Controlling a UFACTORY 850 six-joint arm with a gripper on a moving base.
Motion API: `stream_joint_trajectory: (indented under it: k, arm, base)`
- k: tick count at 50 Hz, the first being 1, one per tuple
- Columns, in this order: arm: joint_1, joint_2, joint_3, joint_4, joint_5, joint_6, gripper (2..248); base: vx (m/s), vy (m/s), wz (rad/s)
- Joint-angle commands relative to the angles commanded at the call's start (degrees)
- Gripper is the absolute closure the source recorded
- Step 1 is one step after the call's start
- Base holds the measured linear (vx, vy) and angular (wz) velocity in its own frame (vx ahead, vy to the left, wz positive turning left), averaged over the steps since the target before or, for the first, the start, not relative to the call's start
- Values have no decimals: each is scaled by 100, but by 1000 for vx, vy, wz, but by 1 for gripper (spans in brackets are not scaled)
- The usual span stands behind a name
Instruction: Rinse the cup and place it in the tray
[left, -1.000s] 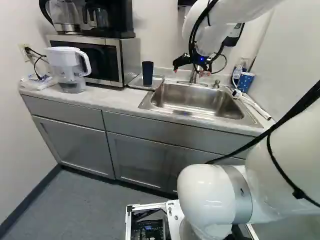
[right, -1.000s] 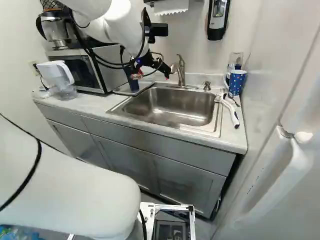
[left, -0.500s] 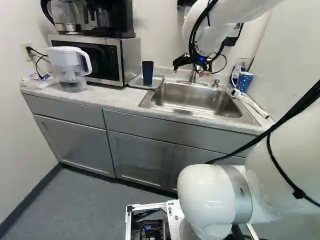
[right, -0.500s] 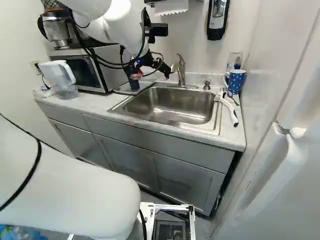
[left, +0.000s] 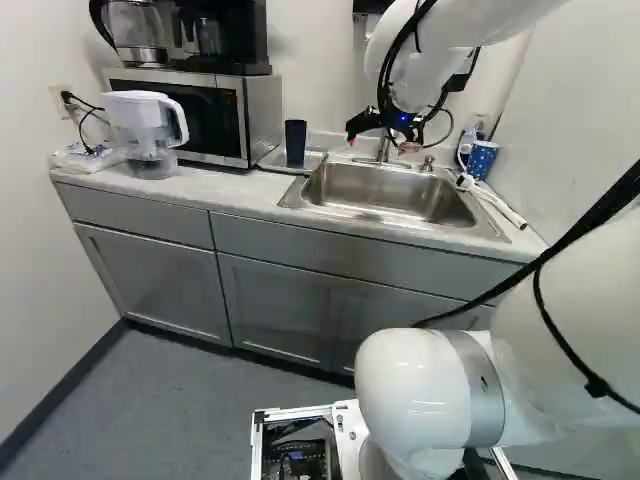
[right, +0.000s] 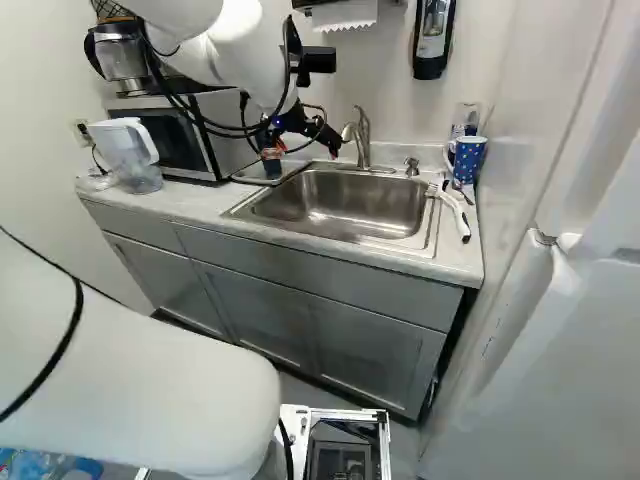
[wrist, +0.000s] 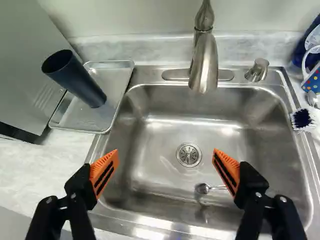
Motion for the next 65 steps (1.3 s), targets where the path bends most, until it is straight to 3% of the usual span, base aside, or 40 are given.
stream_joint_trajectory:
  k: [65]
  arm:
    - [0,0,0,0,0,0,3]
  base:
    - [-89,0,-1]
